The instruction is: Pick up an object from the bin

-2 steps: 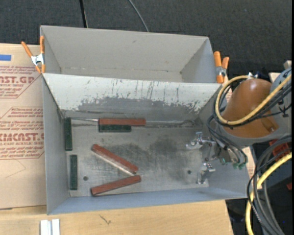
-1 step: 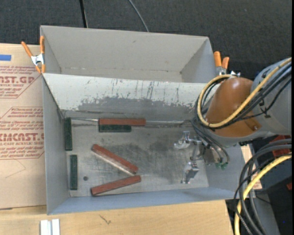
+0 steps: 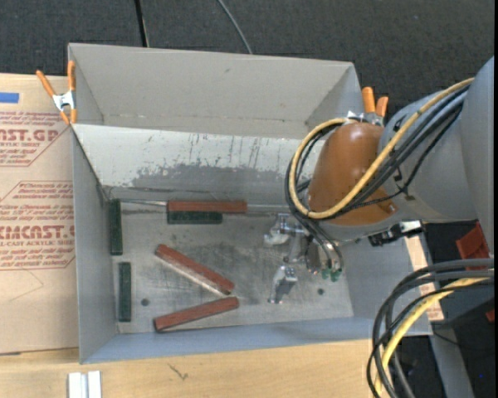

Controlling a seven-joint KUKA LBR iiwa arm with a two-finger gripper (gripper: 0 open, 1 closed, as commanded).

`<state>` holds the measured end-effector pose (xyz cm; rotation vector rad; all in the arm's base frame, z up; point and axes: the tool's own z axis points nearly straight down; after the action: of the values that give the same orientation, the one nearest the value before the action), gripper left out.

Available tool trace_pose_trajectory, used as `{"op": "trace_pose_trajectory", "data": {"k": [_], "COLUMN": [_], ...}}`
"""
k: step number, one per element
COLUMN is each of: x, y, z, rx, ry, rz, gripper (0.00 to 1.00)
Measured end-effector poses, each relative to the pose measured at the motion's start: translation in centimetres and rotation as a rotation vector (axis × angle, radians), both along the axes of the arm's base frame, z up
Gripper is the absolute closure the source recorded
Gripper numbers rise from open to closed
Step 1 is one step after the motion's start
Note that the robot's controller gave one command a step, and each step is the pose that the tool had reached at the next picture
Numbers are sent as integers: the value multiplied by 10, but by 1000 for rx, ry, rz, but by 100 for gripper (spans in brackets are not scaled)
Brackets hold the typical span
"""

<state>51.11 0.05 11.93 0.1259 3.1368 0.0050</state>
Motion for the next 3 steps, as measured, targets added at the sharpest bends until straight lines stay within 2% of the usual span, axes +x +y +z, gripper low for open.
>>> {"op": "trace_pose_trajectory", "data": {"k": [1, 2, 3], "x": [-3, 12, 8], "y": [-2, 54, 57], "z": [-17, -42, -45], "rx": [-3, -5, -1], "ry": [2, -15, -3], "rz": [231, -82, -80], "gripper": [0, 100, 0]}}
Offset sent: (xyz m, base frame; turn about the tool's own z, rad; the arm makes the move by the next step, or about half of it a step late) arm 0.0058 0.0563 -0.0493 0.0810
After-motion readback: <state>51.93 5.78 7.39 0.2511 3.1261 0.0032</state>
